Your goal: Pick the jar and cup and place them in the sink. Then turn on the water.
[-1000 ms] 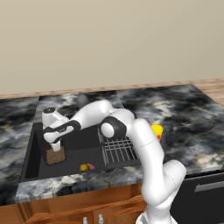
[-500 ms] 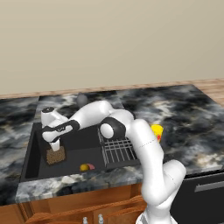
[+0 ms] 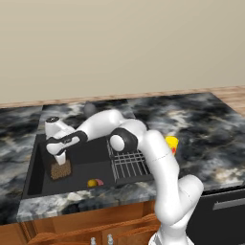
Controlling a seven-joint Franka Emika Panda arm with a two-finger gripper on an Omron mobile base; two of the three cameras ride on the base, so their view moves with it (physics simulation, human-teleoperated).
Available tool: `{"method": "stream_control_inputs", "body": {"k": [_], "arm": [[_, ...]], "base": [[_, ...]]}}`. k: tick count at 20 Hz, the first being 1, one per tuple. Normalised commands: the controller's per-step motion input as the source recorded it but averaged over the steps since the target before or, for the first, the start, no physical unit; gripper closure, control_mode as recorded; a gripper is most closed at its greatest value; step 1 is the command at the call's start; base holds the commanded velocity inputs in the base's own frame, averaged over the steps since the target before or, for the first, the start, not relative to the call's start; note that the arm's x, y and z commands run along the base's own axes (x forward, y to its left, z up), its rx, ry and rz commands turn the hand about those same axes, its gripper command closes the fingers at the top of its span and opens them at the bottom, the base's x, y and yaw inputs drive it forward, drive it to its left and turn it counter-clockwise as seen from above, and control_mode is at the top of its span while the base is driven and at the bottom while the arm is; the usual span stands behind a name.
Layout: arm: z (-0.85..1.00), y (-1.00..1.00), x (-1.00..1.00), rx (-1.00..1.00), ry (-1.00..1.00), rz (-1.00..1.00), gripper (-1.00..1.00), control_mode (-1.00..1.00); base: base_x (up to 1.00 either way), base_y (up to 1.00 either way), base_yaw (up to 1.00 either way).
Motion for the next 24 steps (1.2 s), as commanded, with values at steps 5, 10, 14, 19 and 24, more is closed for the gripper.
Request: {"method": "stream_control_inputs", "body": {"k": [5,10,14,19,24], "arm": [[0.15,-0.17,0.0,0.0,0.0,0.0,-1.0,-1.0],[0.2,-0.2,0.0,0.0,0.0,0.0,-1.0,-1.0],[0.24,-0.14,0.0,0.0,0.0,0.0,-1.0,-1.0],[0.34,-0.01,-0.05,0.0,0.0,0.0,-1.0,-1.0],[0.47,0.0,-0.08,0.0,0.0,0.0,-1.0,-1.0]], "base": [[0.0,0.0,0.0],[0.0,0.0,0.0],[0.0,0.0,0.0],[0.0,0.0,0.0],[0.0,0.0,0.0]]}}
